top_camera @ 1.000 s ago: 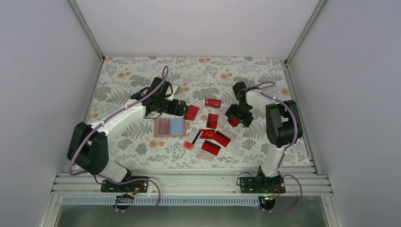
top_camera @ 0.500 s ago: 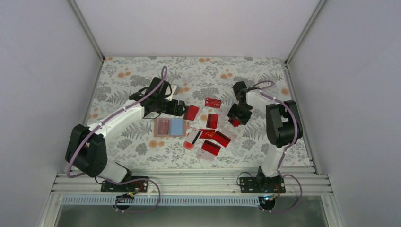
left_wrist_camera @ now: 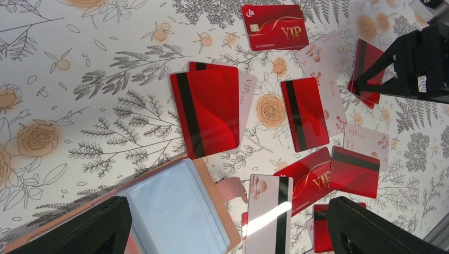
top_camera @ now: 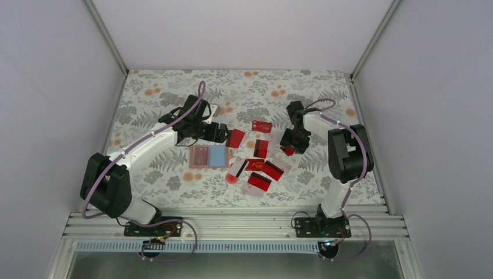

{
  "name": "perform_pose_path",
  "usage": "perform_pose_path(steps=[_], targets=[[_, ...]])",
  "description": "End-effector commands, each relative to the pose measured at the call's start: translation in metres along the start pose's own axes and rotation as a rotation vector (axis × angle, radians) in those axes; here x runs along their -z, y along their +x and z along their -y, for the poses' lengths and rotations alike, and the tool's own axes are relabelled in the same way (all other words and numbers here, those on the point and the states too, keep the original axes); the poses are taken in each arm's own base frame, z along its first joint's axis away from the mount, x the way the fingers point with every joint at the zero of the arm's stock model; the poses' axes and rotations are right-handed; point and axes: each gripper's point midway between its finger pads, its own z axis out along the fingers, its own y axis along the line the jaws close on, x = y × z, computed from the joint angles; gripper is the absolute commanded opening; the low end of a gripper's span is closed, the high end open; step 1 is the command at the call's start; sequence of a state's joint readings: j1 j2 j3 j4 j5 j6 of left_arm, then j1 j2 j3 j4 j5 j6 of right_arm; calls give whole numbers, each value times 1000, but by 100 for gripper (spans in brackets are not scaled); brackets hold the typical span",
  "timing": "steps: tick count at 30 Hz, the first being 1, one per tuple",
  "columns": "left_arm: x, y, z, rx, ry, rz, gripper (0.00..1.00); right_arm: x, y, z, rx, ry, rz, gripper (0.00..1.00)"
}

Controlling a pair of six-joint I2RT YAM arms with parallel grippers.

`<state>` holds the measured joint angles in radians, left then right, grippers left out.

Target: Put the credit cards into the card holder

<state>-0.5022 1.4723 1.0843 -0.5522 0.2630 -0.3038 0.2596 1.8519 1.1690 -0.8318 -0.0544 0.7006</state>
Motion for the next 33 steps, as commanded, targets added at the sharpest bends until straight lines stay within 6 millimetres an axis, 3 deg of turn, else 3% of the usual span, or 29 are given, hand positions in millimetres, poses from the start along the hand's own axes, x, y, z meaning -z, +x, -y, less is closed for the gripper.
perform_pose_path(steps=[1, 4, 6, 9, 12, 18, 26, 33], targets=[[4, -9, 7, -5, 14, 26, 92, 4, 12, 9, 51, 29, -42, 63], [4, -10, 8, -6, 18, 30, 92, 22, 2, -1, 60, -14, 8, 92], [4, -10, 8, -4, 25, 32, 92, 33, -8, -10, 52, -40, 45, 99], [3, -10, 9, -5, 33, 34, 92, 36, -20, -14, 32, -23, 57, 99], [3, -9, 9, -14, 32, 30, 92, 27, -29, -14, 21, 17, 55, 99], [4, -7, 6, -36, 15, 26, 92, 14, -42, 1, -6, 130, 51, 97], [1, -2, 4, -37, 18, 19, 92, 3, -45, 14, -15, 161, 42, 97], [0, -4, 5, -42, 18, 21, 92, -21, -34, 22, -5, 165, -6, 88]])
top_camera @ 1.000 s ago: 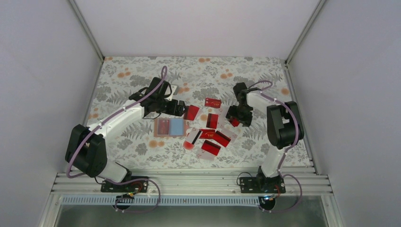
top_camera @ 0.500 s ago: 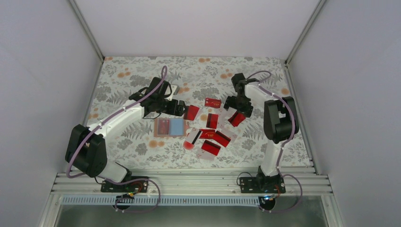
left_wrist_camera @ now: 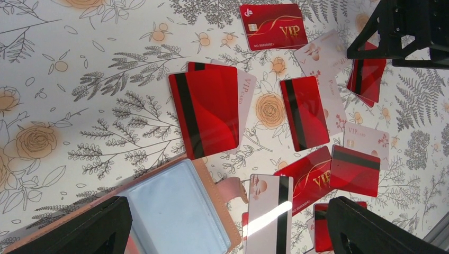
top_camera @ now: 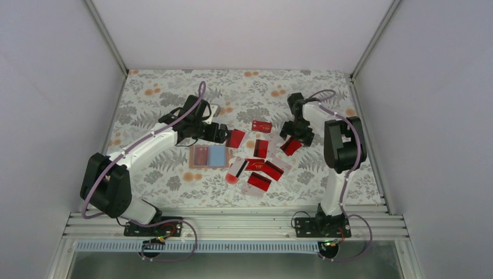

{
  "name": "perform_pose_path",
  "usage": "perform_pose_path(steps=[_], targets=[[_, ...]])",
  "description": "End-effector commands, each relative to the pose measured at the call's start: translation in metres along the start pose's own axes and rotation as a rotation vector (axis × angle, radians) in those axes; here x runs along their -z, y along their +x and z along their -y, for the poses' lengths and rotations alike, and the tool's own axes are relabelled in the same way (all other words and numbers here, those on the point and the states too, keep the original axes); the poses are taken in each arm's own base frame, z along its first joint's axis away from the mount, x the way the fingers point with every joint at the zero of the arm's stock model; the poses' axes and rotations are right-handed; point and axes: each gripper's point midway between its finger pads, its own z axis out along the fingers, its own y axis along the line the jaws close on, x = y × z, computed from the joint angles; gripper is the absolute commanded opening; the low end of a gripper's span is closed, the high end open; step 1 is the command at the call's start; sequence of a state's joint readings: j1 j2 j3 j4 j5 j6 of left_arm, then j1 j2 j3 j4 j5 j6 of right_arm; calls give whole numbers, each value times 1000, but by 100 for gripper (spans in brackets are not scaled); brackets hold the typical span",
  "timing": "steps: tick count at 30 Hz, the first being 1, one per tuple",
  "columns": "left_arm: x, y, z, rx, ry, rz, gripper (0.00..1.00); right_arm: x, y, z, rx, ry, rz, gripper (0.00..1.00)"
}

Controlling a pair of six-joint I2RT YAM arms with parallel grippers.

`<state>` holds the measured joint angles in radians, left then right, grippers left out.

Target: Put the credit cards into the card holder

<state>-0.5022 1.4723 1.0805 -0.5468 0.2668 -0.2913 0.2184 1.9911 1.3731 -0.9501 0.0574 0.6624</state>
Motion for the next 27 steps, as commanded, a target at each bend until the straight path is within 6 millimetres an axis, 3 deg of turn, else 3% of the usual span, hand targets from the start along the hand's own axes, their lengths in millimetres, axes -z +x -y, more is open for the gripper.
perform_pose_path(steps=[1, 6, 11, 18, 27], targets=[[1, -4, 4, -29, 14, 19, 92, -29, 12, 12, 3, 47, -42, 85], [2, -3, 3, -24, 9, 23, 92, -46, 29, 23, 5, 63, -73, 75], [3, -2, 3, -24, 7, 20, 92, -51, 38, 29, 3, 63, -77, 66], [3, -3, 5, -17, 16, 23, 92, -42, 52, 32, 31, 22, -80, 61], [4, -3, 7, -11, 31, 26, 92, -8, 47, 21, 108, -46, -40, 60]])
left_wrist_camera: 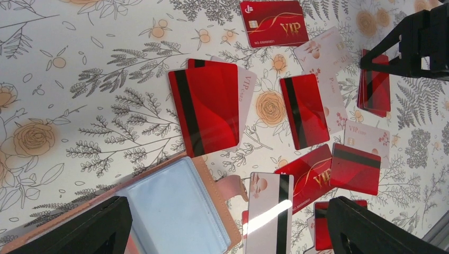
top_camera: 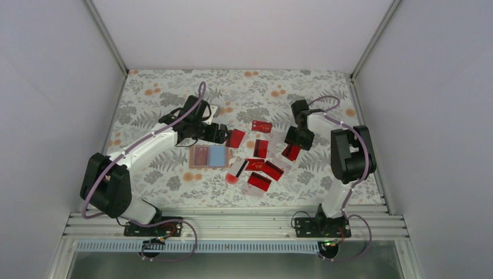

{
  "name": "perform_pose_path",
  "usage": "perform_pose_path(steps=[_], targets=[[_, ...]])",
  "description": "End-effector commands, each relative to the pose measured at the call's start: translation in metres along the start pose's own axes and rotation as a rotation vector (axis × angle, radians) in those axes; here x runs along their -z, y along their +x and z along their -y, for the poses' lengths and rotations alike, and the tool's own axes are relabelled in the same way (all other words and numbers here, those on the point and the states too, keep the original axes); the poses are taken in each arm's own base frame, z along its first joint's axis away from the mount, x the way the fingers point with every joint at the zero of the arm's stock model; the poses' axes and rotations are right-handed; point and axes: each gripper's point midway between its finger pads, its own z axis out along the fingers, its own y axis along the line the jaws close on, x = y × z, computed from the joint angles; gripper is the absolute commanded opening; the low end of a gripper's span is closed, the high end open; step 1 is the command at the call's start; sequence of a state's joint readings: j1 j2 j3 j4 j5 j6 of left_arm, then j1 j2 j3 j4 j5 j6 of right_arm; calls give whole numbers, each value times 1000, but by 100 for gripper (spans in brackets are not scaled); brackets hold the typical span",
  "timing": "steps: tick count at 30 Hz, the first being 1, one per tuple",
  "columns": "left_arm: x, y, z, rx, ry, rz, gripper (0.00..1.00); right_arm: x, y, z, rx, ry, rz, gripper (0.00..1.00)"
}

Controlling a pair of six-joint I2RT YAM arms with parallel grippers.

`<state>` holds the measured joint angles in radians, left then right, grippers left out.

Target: Put the credit cards into the card holder

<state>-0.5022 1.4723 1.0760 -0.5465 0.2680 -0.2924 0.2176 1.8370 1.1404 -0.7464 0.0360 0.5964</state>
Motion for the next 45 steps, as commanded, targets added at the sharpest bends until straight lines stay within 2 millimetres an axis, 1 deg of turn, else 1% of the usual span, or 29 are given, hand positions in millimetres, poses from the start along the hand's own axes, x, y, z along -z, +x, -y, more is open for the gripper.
perform_pose_path(steps=[1, 14, 19, 21, 23, 27, 30, 31, 33, 34, 35, 37, 39, 42, 45], targets=[[5, -4, 8, -12, 31, 30, 92, 1, 33, 10, 48, 33, -129, 60], [7, -6, 12, -8, 53, 38, 92, 47, 22, -14, 65, -61, -91, 60], [8, -10, 19, -13, 84, 44, 92, 61, 20, -23, 61, -105, -84, 60], [8, -11, 25, -20, 119, 44, 92, 68, 19, -31, 62, -136, -82, 60], [10, -13, 37, -30, 183, 44, 92, 76, 18, -41, 69, -175, -75, 60], [20, -24, 69, -48, 357, 59, 89, 101, 13, -66, 95, -269, -33, 60], [29, -33, 91, -55, 476, 60, 85, 121, 8, -81, 110, -335, -1, 60], [34, -35, 101, -65, 536, 50, 84, 125, 8, -85, 115, -349, 2, 60], [39, -39, 115, -75, 623, 30, 80, 135, 6, -93, 124, -380, 12, 60], [39, -41, 120, -75, 661, 16, 79, 139, 5, -97, 128, -391, 16, 60], [40, -44, 125, -74, 688, 9, 77, 150, 5, -99, 134, -413, 37, 60], [39, -48, 129, -71, 720, 0, 73, 160, 5, -104, 138, -439, 49, 60], [35, -50, 130, -67, 726, -9, 72, 165, 7, -107, 139, -455, 48, 59], [27, -49, 129, -62, 724, -23, 70, 172, 12, -116, 142, -497, 39, 59], [18, -45, 129, -64, 702, -38, 65, 180, 16, -126, 142, -533, 30, 59]])
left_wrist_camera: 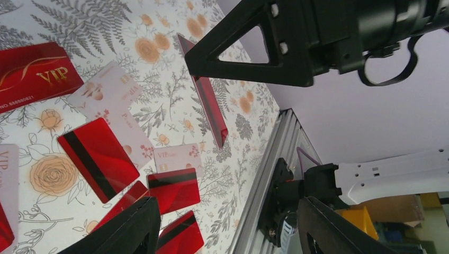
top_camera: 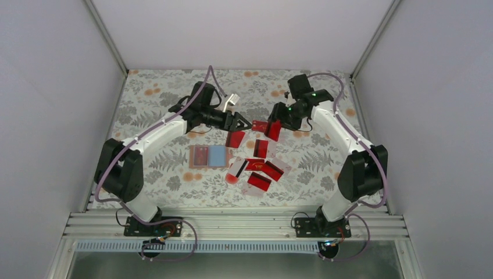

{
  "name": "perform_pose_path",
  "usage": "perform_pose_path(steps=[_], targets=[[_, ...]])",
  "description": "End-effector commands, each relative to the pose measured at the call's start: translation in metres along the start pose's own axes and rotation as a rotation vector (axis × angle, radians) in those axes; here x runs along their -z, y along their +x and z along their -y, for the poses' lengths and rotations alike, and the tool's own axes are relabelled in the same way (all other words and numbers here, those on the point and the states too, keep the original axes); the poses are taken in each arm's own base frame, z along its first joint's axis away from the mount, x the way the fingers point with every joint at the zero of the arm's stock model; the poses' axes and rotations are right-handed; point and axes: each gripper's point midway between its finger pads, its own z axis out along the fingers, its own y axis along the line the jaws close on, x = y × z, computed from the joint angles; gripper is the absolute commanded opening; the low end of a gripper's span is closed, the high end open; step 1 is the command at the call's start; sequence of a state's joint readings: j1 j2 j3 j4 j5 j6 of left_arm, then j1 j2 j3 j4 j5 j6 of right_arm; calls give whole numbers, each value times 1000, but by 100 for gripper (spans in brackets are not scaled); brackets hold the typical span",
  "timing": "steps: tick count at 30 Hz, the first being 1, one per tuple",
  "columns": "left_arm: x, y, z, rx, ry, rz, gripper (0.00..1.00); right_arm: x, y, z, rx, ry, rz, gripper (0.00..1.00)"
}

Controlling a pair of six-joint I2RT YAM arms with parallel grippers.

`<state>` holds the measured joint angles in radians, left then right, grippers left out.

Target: Put the credit cards into the card holder

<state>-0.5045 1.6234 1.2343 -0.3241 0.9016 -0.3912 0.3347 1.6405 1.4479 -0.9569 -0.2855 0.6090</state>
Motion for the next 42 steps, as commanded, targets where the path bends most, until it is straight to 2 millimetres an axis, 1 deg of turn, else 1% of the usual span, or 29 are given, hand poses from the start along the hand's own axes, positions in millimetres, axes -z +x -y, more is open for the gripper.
perform_pose_path(steps=[1, 6, 10, 14, 16, 18, 19, 21, 24, 26, 28, 29, 30, 32, 34, 37, 39, 42], targets=[[-9, -3, 10, -33, 33, -19, 63, 13, 3, -32, 3, -91, 0, 59], [-22, -7, 17, -90, -29, -38, 52, 15, 8, -52, -2, -113, -20, 56], [-23, -10, 10, -72, -106, -34, 43, 15, 10, -61, -14, -122, -15, 56], [-24, -10, 2, -46, -149, -38, 41, 13, 11, -66, -12, -124, -10, 56], [-23, -9, -3, -50, -172, -40, 41, 10, 10, -56, -11, -75, 5, 56], [-21, -7, -8, -52, -204, -40, 41, 2, 12, -38, -4, -4, 19, 57], [-20, -6, -11, -54, -223, -39, 41, -3, 13, -26, 5, 39, 28, 60], [-17, -4, -16, -58, -252, -36, 41, -15, 18, -7, 56, 107, 22, 70], [-14, 1, -20, -59, -278, -41, 41, -34, 29, 22, 147, 210, 4, 81], [-12, 6, -23, -59, -290, -45, 41, -42, 34, 35, 240, 258, -7, 87], [-9, 12, -26, -59, -309, -49, 41, -62, 34, 54, 322, 345, -51, 90], [-8, 15, -27, -58, -315, -53, 41, -67, 33, 56, 362, 359, -62, 90], [-6, 16, -27, -60, -321, -53, 41, -76, 31, 62, 404, 382, -80, 94], [-3, 20, -27, -63, -330, -58, 41, -88, 29, 61, 512, 369, -95, 99], [2, 22, -23, -76, -338, -61, 41, -95, 26, 61, 626, 350, -77, 99], [9, 24, -17, -102, -344, -65, 41, -97, 28, 50, 837, 268, -55, 99], [12, 26, -16, -111, -349, -73, 41, -96, 32, 50, 960, 243, -69, 99], [15, 28, -13, -109, -345, -79, 42, -95, 30, 57, 1021, 249, -85, 99]])
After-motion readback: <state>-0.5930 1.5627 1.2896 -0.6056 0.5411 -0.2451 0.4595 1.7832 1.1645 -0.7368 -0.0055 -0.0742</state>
